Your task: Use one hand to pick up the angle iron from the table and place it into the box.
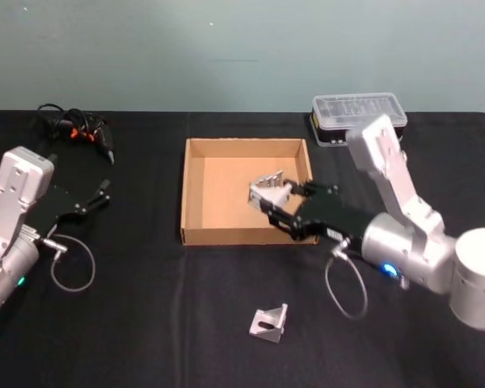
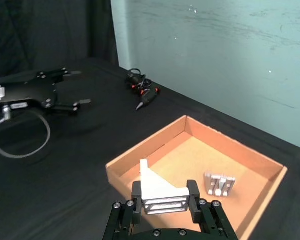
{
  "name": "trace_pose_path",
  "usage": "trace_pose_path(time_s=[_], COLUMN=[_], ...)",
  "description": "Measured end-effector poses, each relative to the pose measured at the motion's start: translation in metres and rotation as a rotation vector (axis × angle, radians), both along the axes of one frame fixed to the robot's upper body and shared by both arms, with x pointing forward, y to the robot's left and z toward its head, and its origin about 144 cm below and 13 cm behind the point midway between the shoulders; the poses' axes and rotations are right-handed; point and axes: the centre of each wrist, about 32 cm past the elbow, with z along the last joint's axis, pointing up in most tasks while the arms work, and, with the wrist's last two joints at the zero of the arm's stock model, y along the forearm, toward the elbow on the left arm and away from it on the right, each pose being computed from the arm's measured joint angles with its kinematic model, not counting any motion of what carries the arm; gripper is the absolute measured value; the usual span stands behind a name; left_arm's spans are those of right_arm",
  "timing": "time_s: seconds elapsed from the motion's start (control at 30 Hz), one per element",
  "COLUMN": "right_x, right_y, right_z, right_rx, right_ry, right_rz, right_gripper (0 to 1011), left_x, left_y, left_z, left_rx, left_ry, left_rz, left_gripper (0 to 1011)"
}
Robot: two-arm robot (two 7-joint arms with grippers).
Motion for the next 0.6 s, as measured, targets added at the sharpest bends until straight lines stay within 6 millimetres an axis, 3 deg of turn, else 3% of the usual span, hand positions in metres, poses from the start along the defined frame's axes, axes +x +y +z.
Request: trace_pose_path(time_s=[0.33,0.6], right_x=[0.049,0.071], right_y=[0.026,0.038], right_z=[-0.002,-0.012], right_rx=[-0.031,-0.073], right_ry=[0.054,0.11], right_rz=[0.014,0.002], right_gripper=[538,538], left_x=[0.0,0.0], left_y=[0.0,0.0], left_z=[0.0,0.0], left_rx=[0.0,0.0], left_ry=[0.0,0.0], left_rz=[0.0,0.0], left_gripper=[1011,1011])
